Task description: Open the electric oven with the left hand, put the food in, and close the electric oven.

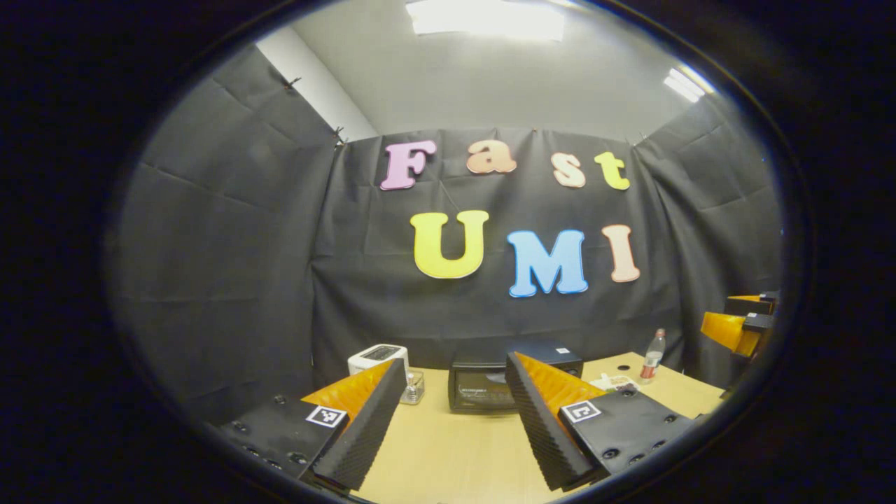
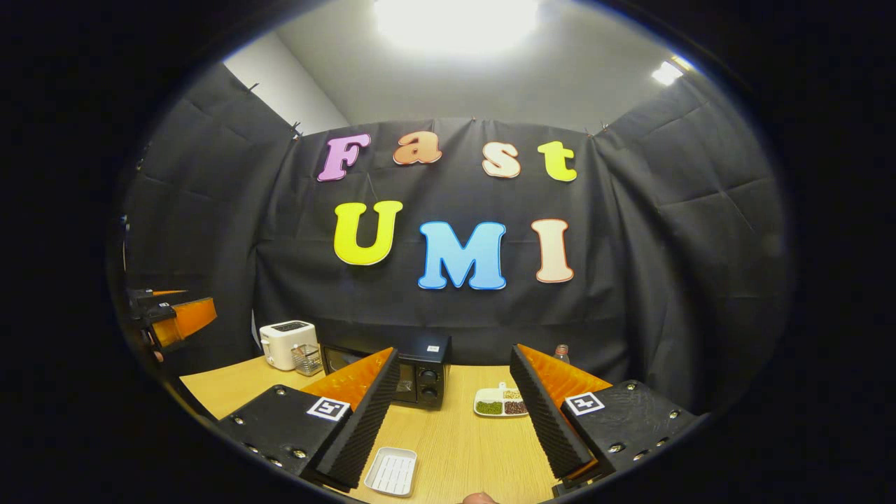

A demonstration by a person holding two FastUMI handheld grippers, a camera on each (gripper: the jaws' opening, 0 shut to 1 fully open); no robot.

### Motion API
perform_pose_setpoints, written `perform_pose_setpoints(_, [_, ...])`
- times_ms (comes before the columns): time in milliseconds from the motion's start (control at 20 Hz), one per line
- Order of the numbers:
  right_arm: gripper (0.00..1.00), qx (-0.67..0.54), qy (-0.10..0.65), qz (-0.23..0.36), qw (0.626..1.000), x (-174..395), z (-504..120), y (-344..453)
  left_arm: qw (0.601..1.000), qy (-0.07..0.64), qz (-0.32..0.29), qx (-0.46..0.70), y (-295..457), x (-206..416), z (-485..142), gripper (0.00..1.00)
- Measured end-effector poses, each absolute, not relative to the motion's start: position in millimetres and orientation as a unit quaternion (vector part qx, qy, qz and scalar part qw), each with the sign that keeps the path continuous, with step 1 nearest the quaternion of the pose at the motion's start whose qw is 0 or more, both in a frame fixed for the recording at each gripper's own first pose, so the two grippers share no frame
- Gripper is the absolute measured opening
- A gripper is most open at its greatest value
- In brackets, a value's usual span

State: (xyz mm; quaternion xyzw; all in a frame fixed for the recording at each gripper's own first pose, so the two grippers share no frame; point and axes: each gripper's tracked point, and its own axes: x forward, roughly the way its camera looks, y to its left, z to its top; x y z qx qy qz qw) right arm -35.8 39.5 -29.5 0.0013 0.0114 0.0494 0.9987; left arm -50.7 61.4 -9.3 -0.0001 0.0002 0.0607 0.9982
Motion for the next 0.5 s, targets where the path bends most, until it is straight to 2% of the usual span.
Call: perform_pose_setpoints(500, [0.96,0.015,0.011,0.022,1.000,-29,-21,18,0.999,-0.032,0.032,0.013,31,-29,17,1.00])
